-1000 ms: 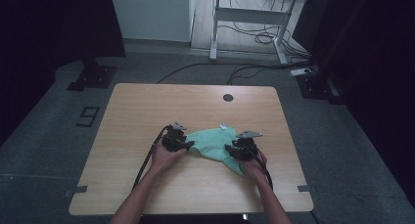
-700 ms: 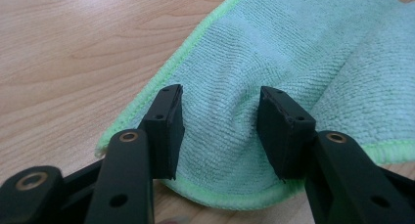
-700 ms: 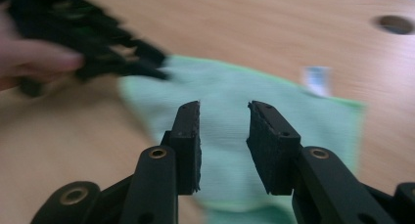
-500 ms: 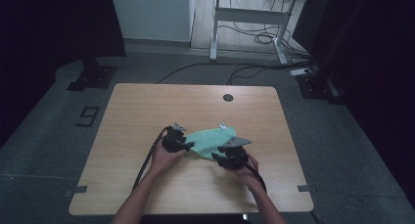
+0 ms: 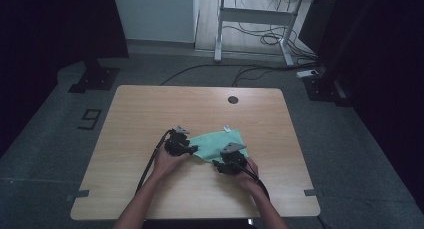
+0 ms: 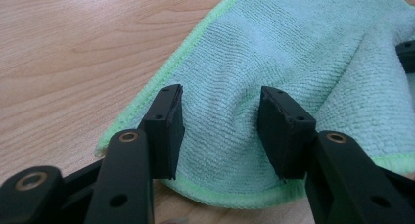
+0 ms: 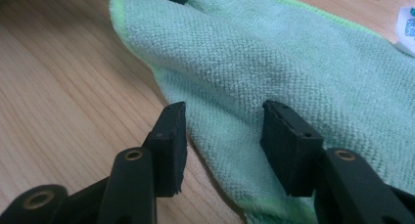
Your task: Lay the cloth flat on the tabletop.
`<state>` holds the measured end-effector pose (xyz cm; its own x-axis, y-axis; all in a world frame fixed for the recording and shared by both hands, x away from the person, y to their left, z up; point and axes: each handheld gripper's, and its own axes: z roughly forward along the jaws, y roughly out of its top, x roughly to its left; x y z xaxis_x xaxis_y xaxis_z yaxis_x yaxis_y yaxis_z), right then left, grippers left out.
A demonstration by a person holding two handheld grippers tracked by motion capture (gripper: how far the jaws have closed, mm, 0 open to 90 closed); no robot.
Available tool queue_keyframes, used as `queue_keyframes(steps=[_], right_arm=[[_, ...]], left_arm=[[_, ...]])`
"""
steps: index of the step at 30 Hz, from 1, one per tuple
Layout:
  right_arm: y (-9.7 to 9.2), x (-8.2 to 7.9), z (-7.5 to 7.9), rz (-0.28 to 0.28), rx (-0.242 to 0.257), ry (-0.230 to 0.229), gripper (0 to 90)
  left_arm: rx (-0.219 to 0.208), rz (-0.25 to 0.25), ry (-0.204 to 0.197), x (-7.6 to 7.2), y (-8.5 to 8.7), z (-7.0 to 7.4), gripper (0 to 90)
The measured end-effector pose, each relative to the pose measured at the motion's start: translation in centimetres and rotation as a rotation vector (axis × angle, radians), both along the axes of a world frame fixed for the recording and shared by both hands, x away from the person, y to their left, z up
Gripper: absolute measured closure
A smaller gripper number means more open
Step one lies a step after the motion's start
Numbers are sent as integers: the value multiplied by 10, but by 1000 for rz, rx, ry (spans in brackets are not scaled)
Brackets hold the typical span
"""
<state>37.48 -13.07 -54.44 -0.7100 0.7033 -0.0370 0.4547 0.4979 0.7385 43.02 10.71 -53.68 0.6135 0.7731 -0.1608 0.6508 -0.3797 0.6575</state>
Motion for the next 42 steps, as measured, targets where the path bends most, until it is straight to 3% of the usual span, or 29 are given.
queue_keyframes(steps=[2, 7, 9, 14, 18, 23, 26, 32, 33, 34, 36, 42], right_arm=[[0, -1, -1, -1, -2, -4, 539], [0, -2, 0, -32, -42, -34, 750], [-3, -2, 3, -27, 1, 2, 812], [-11, -10, 16, 8, 70, 25, 839], [-14, -24, 30, 53, 154, 42, 845], [-9, -41, 36, 108, 197, 61, 847], [-5, -46, 36, 138, 242, 100, 848], [1, -53, 43, 198, 321, 123, 840], [1, -53, 43, 198, 321, 123, 840], [4, -53, 37, 189, 274, 109, 750], [4, -52, 30, 144, 228, 93, 689], [-6, -42, 17, 24, 90, 40, 675]], left_arm=[[1, 0, 0, 0, 0, 0, 525], [4, 1, 1, 0, 0, 0, 527], [5, 2, 1, 0, 0, 0, 528], [6, 2, 2, 0, -1, 0, 528], [6, 1, 4, 1, -1, 1, 528], [10, 1, 13, 2, -1, 1, 527], [18, -2, 20, 3, -2, 2, 525], [20, -3, 21, 3, -2, 3, 523], [20, -3, 21, 3, -2, 3, 523], [19, -2, 20, 3, -2, 2, 523], [17, 1, 18, 2, -3, 2, 522], [20, -2, 18, 2, -2, 2, 522]])
